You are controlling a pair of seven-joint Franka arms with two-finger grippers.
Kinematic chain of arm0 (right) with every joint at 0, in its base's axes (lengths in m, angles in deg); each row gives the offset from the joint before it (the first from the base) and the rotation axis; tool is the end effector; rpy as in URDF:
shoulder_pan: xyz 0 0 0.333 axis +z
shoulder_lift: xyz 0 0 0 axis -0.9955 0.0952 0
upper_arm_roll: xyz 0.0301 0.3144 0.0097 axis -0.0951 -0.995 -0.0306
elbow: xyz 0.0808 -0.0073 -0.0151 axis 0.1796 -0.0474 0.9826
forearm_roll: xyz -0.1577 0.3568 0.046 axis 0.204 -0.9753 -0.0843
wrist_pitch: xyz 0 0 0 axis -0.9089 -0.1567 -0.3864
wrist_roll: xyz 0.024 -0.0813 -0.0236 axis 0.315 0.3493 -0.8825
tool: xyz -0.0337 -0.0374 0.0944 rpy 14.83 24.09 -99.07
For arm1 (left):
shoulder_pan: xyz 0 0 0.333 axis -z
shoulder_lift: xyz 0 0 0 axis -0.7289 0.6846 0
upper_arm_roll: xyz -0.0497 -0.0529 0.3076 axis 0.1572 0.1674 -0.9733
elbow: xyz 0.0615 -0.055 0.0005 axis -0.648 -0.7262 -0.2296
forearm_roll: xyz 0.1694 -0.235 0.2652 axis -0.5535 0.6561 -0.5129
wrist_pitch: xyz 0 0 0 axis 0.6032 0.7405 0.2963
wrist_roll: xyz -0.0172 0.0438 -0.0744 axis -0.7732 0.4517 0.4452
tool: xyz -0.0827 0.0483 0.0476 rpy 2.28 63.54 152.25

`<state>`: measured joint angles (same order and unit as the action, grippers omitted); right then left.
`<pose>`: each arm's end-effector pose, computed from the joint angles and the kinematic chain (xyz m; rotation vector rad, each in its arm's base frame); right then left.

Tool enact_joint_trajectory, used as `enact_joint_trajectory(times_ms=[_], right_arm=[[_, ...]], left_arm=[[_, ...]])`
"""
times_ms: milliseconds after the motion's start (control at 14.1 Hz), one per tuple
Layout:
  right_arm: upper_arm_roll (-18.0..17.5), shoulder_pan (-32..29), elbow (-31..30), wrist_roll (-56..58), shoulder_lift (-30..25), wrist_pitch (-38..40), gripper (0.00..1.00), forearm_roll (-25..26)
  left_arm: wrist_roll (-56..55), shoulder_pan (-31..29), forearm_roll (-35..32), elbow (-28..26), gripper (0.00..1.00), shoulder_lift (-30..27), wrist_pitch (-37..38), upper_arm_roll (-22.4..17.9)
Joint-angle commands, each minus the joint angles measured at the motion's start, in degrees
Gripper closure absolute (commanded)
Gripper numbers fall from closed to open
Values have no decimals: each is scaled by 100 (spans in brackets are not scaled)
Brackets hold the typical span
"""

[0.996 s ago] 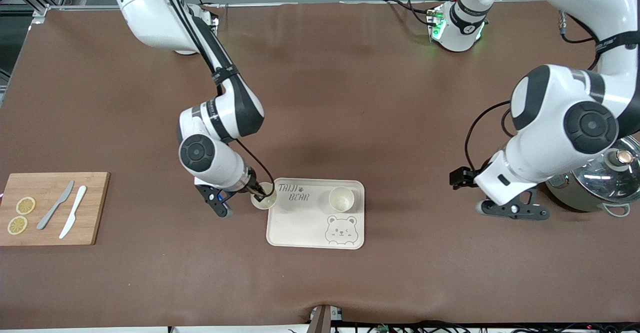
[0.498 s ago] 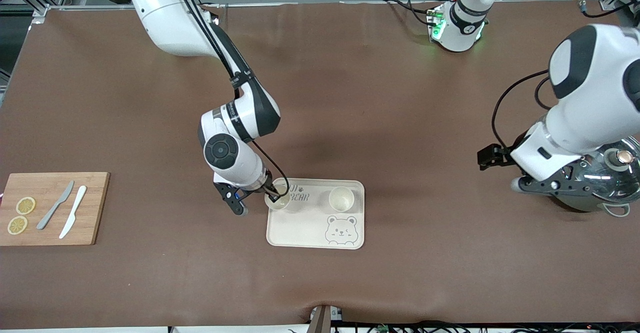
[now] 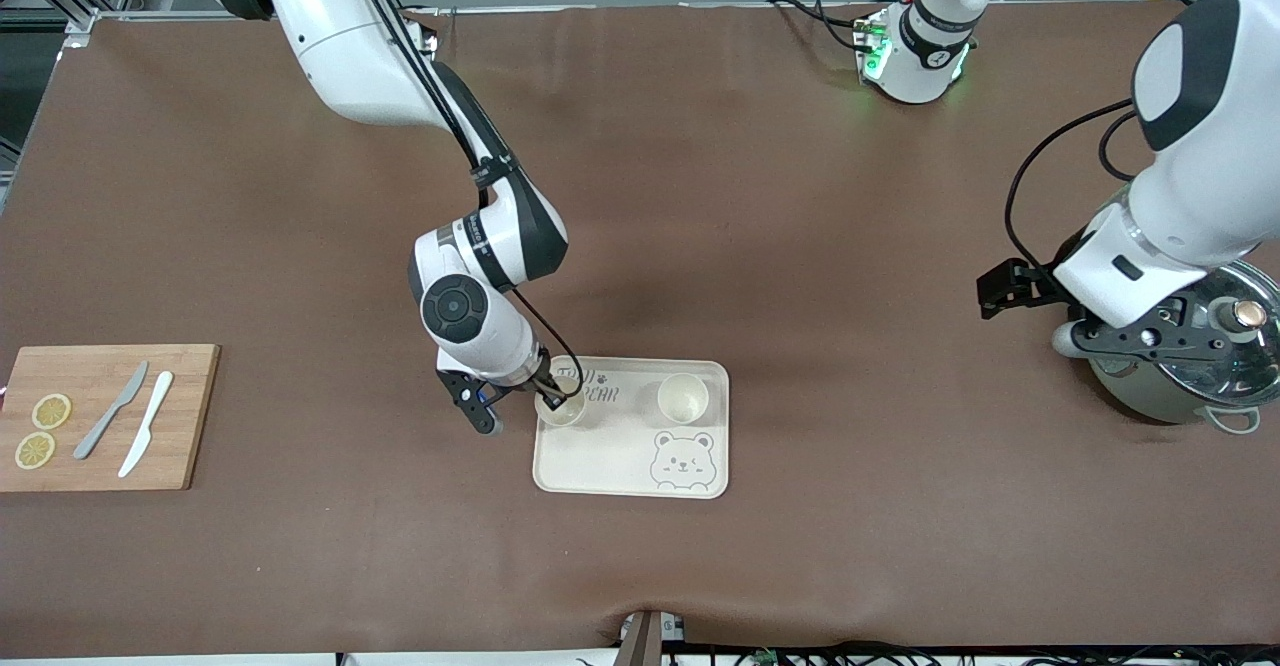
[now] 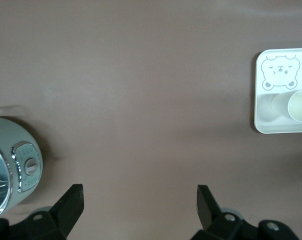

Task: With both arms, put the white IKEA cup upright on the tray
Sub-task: 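Lower the cup upright onto the tray beside the first cup, open right gripper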

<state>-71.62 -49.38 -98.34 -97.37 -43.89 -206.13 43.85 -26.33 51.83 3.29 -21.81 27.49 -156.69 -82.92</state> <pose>0.6397 0.3618 0.2483 -2.7463 1.2917 0.0616 0.6289 -0.1086 0.5675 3.1336 -0.1302 0.0524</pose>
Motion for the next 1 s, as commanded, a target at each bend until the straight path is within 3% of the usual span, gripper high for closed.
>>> enact_joint_trajectory(times_ms=[0, 142, 213, 356, 427, 640, 925], right_arm=[[62, 88, 137, -112, 135, -115, 100, -91], [62, 96, 146, -103, 135, -106, 96, -100], [53, 88, 146, -94, 135, -98, 63, -100], [62, 88, 146, -77, 135, -89, 14, -91], [62, 96, 155, -42, 118, -54, 0, -47], [70, 123, 190, -15, 47, 191, 0, -21], [114, -52, 856, 46, 3, 1455, 0, -3]], left_arm=[[-28, -161, -46, -192, 0, -384, 133, 49], [-98, -205, -46, -218, 0, -481, 220, 49], [-107, -240, -46, -236, 0, -524, 299, 49], [-134, -249, -46, -368, 0, -656, 309, 40], [-212, -275, -37, -342, 0, -665, 309, 49], [-319, -354, -81, -280, 0, -657, 282, 84], [-380, -328, -46, -298, 0, -709, 317, 163]])
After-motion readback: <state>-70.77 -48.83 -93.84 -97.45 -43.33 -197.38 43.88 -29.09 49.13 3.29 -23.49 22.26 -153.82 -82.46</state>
